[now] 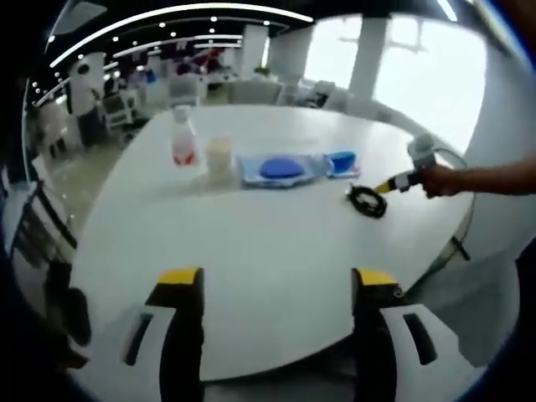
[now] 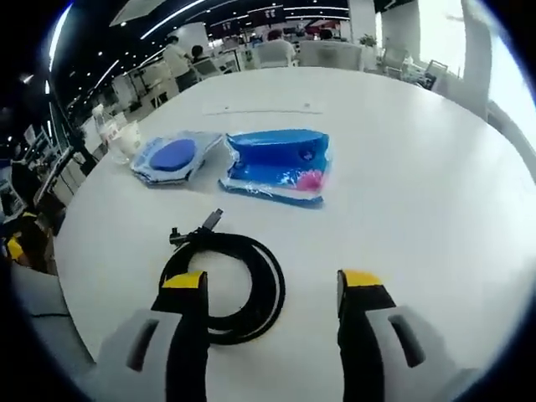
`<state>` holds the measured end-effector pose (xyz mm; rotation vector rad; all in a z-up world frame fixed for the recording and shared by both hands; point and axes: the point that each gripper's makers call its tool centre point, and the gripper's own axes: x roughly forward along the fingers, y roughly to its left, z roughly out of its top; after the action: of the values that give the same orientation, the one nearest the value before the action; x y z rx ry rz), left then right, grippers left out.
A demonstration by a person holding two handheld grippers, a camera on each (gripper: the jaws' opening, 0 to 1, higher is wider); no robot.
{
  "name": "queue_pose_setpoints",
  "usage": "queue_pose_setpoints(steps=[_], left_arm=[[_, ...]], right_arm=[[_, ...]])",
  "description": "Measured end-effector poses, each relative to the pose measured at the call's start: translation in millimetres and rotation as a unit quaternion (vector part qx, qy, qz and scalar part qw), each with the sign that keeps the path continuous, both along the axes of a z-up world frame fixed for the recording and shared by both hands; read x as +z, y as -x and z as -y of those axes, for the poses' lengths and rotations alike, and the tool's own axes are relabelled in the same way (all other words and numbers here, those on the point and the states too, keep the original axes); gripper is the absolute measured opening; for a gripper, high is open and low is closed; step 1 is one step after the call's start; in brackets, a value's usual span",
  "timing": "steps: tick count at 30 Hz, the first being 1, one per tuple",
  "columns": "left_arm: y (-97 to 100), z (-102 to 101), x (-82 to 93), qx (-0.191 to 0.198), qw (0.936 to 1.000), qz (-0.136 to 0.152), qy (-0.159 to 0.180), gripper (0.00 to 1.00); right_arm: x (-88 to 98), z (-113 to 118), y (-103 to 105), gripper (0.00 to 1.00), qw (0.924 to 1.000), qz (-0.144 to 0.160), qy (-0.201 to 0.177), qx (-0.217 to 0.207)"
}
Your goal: Arrange the tabletop items into an orderly group along one side of the table until the central work area is clear of visible clutter.
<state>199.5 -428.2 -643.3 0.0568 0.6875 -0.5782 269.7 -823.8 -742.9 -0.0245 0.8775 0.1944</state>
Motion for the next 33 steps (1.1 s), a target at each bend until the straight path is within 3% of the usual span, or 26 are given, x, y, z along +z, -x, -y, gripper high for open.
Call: queue_pose_setpoints(steps=[6, 8, 21, 24, 27, 30, 33], left_arm=[[0.5, 1, -0.5, -0.002, 1.0000, -0.003, 0.002, 0.69], [1.0, 3, -0.2, -0.005, 1.0000, -0.004, 0.003, 0.69], [1.0, 1, -2.8, -0.003, 1.0000, -0.009, 0.002, 0.68], [0.8, 2, -3.5, -0.004, 0.9999, -0.010, 0.001, 0.68], [1.3, 2, -4.1, -0.007, 0.9999, -0.011, 0.003, 0.68], [1.7, 2, -3.7, -0.006, 0.9999, -0.012, 0.006, 0.68], [0.6, -1, -5.3, -0.002, 0.9999, -0.012, -0.002, 0.68]], right_arm=[[-7.9, -6, -8, 0.53, 0.9997, -0.004, 0.015, 0.019], [-10.4, -6, -12, 0.53, 0.9988, -0.003, 0.037, 0.031], [-18.0, -1, -18, 0.36, 0.9983, -0.022, 0.043, 0.032], [-18.3, -5, -19, 0.30, 0.9978, -0.022, 0.044, 0.046], [-19.0, -9, -18, 0.16, 0.9982, -0.022, 0.031, 0.045], [-20.1, -7, -18, 0.13, 0.9986, -0.015, 0.036, 0.035], [-20.0, -10, -18, 0.11, 0.9968, 0.011, 0.052, 0.060]])
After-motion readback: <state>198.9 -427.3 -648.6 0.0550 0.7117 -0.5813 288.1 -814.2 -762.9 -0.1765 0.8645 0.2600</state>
